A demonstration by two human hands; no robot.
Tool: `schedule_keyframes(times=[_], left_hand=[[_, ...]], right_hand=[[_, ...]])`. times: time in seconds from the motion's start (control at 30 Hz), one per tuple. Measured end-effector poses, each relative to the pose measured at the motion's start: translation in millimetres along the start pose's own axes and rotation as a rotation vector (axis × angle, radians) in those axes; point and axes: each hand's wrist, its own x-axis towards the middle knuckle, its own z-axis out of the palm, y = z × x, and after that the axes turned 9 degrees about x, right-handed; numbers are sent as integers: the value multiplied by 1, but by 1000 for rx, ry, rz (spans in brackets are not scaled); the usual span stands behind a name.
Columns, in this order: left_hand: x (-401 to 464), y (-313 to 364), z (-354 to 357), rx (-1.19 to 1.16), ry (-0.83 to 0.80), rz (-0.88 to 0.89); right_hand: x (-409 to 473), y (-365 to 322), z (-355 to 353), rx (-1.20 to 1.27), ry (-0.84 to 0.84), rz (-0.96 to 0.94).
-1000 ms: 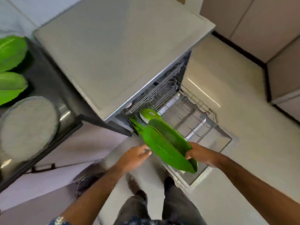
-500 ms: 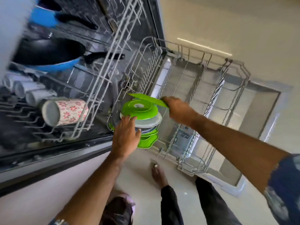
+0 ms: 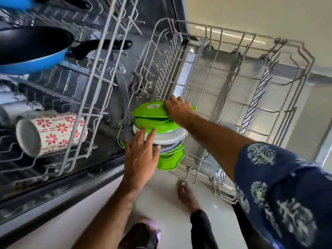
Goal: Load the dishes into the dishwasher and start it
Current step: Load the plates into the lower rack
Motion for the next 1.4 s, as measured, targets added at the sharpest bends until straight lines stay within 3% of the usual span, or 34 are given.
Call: schedule_keyframes(times=[0.13, 0.4, 0.53, 0.73, 1.0, 1.07, 1.3, 1.4], left_hand=[[-2, 5, -2, 13, 12, -30], [-2, 7, -8, 33, -2, -40], [-2, 8, -8, 31, -8, -39], [-2, 7, -7, 22, -30, -37], [-2, 6, -6, 16, -24, -36], [-2, 7, -6, 15, -24, -40], [-1, 9, -9, 33, -51, -39], [-3, 11, -12, 54, -74, -35]], right_hand=[[-1, 10, -8, 27, -55, 13], [-39, 24, -4, 138, 148, -163], [-37, 21, -5, 200, 201, -99], [-5, 12, -9, 184, 102, 32], [-13, 22, 9, 193, 185, -2], [-5, 23, 7, 180, 151, 43], [-8, 34, -6, 267, -111, -119], [-30, 43, -18, 267, -120, -132]])
